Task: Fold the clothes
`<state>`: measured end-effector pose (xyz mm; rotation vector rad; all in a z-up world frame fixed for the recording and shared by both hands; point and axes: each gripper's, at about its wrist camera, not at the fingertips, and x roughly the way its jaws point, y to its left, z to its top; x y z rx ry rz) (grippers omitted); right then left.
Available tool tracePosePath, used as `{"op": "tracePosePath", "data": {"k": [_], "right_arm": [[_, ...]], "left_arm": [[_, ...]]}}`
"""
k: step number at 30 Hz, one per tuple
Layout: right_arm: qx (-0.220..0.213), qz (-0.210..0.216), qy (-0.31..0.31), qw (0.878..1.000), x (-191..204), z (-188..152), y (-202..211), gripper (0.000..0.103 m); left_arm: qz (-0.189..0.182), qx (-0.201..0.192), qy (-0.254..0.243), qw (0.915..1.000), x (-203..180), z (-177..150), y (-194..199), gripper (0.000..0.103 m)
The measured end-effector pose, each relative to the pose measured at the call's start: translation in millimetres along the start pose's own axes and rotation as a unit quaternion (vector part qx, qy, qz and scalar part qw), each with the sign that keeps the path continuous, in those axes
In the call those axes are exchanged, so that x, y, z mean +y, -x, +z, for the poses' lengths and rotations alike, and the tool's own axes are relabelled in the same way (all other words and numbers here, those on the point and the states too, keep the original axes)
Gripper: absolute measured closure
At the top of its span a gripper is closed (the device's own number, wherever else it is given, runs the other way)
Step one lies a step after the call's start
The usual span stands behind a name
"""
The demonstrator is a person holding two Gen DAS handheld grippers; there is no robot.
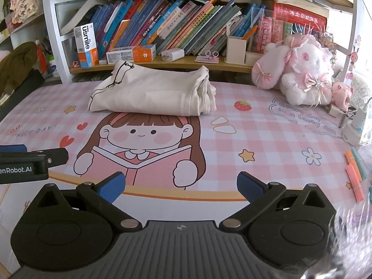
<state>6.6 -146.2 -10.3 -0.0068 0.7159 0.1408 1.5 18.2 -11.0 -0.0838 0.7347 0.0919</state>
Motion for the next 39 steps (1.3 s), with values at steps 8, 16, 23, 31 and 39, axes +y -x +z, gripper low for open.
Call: {"op": "tracePosePath", "data": {"k": [8, 16, 23, 31, 39], "right_arm": [[0.002, 0.0, -0.007, 1.0, -1.2, -0.4, -1.1, 0.0], [0.004, 0.0, -0.007, 1.0, -0.9, -0.9, -2.3, 0.0], [0.006, 0.0, -0.006, 1.0, -0.5, -0.7, -3.7, 0.0], [0.007, -0.001, -0.006, 1.0, -0.2, -0.7, -4.7, 0.0], [0.011, 0.002, -0.001, 1.0, 1.1, -0.6, -6.9, 0.0]], "left_arm": [[0.001, -0.001, -0.003, 1.0, -0.9, -0.2, 0.5, 0.004], [0.001, 0.0, -0.005, 1.0, -2.0, -0.8, -0.5, 0.004], [0.003, 0.003, -0.004, 1.0, -2.8, -0.7, -2.0, 0.004], [0.007, 0.005, -0.005, 1.0, -2.9, -0.1, -3.7, 0.004], [0.01, 0.008, -0.007, 0.9999, -3.6, -0.8, -5.6, 0.004]]}}
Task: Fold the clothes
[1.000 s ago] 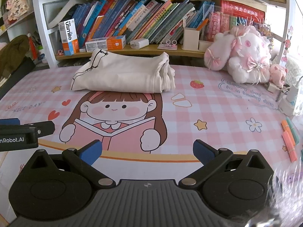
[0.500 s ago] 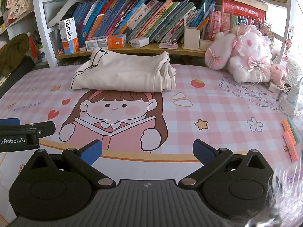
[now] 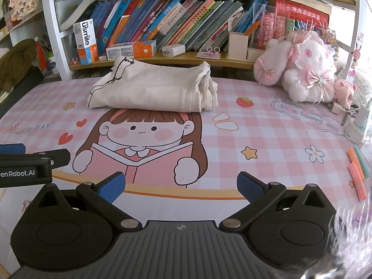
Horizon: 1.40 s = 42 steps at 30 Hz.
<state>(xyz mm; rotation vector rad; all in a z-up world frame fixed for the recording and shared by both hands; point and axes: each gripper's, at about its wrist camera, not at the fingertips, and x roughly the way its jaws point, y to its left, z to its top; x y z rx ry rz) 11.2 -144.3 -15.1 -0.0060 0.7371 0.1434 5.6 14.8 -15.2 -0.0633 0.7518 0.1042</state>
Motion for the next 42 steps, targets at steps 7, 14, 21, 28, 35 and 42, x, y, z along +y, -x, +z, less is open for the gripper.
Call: {"op": "tracePosePath", "data": {"k": [7, 14, 21, 28, 35, 42], "right_arm": [[0.002, -0.001, 0.0, 1.0, 0.2, 0.6, -0.9, 0.0], [0.002, -0.001, -0.001, 1.0, -0.4, 0.9, -1.7, 0.0], [0.003, -0.002, 0.0, 1.0, -0.1, 0.5, -1.7, 0.0], [0.004, -0.002, -0.001, 1.0, 0.7, 0.5, -2.3, 0.0], [0.006, -0.001, -0.001, 1.0, 1.0, 0.7, -3.6, 0.0], [0.009, 0.001, 0.0, 1.0, 1.9, 0.0, -5.2, 0.0]], "left_arm": [[0.0, 0.0, 0.0, 1.0, 0.2, 0.2, -1.2, 0.004], [-0.004, 0.001, -0.001, 1.0, -0.4, 0.3, -2.3, 0.004], [-0.007, 0.001, 0.0, 1.0, -0.6, 0.5, -3.2, 0.004], [-0.01, 0.014, 0.003, 0.9998, -0.8, 0.5, -6.6, 0.0], [-0.006, 0.014, 0.011, 0.9998, 2.6, 0.1, -5.6, 0.0], [-0.009, 0.015, 0.006, 0.9998, 1.5, -0.3, -6.3, 0.0]]}}
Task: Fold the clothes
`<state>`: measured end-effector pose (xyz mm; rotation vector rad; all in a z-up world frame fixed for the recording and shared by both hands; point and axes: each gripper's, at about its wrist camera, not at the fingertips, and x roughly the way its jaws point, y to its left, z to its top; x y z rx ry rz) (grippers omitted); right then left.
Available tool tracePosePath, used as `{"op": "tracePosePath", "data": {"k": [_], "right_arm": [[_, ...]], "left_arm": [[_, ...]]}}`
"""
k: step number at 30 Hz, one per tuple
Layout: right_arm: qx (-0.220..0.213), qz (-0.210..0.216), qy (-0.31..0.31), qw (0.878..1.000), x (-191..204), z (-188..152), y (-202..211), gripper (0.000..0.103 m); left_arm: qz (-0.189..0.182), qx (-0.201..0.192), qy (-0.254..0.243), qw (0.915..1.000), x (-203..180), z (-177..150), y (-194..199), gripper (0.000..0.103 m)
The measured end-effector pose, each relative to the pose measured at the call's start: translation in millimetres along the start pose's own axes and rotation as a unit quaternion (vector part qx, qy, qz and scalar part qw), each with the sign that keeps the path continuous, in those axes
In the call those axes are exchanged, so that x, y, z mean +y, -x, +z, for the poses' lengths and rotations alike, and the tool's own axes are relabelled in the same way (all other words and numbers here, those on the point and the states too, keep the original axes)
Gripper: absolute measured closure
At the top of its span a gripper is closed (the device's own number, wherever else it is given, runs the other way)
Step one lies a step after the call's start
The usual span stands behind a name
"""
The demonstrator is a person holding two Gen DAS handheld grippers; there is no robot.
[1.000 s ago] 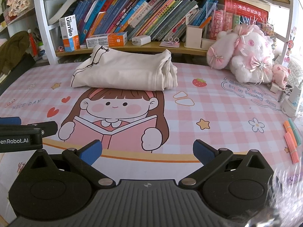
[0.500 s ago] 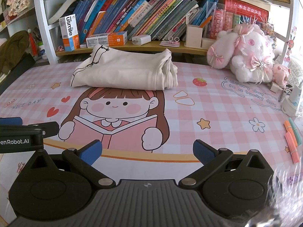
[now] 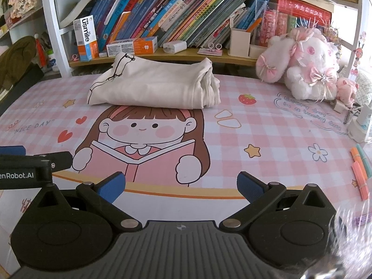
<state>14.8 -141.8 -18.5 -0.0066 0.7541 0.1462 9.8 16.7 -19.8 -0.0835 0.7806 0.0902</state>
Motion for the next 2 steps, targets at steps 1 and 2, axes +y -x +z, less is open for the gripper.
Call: {"op": "tracePosePath", "data": {"k": [1, 2], "right_arm": [[0.0, 0.0, 0.0, 1.0, -0.1, -0.1, -0.3, 0.0], [0.001, 0.0, -0.001, 1.0, -0.2, 0.1, -0.6, 0.0]], "left_arm": [[0.0, -0.001, 0.0, 1.0, -0.2, 0.0, 0.1, 0.0], [0.0, -0.002, 0.0, 1.0, -0.3, 0.1, 0.2, 0.0]]}}
